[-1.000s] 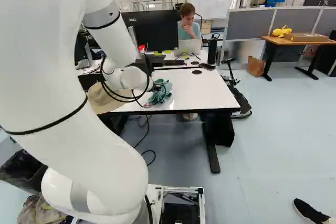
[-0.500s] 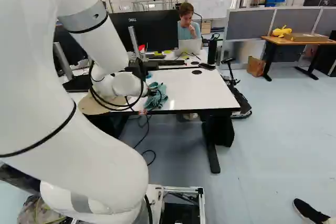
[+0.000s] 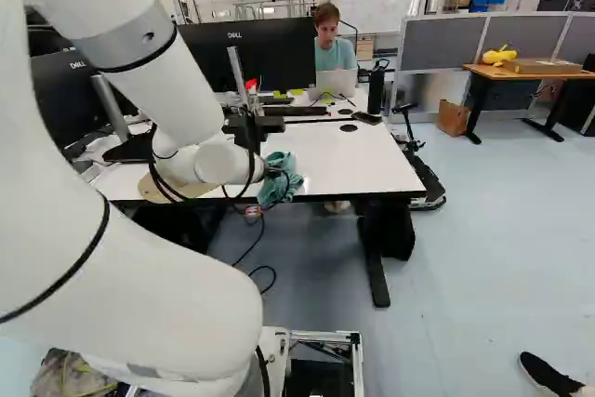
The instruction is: Clean the table with the green towel
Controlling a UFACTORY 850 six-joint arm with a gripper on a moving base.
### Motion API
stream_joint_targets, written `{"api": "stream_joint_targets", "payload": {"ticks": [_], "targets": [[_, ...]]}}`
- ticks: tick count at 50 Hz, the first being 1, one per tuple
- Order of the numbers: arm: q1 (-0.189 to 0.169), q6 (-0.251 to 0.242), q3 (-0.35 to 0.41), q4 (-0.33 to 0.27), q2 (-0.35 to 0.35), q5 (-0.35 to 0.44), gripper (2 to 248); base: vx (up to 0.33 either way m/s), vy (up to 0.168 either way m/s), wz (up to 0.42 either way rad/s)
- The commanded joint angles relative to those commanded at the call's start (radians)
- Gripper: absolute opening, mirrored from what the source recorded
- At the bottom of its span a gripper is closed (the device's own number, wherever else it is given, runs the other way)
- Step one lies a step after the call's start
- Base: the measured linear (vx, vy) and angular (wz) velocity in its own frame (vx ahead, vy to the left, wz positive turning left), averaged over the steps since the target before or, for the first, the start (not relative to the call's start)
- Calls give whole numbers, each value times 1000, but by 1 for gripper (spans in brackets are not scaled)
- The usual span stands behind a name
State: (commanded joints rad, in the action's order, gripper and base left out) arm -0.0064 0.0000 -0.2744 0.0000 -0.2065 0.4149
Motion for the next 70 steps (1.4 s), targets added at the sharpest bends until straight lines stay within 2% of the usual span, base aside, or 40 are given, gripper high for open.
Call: {"api": "stream_joint_targets", "payload": {"ticks": [24,38,53,70], "targets": [[-101,0,-19,0,21,0,25,0,0,0],[-141,0,-72,0,79,0,25,0,0,0],[-136,0,-151,0,161,0,25,0,0,0],[-89,0,-218,0,228,0,25,0,0,0]]}}
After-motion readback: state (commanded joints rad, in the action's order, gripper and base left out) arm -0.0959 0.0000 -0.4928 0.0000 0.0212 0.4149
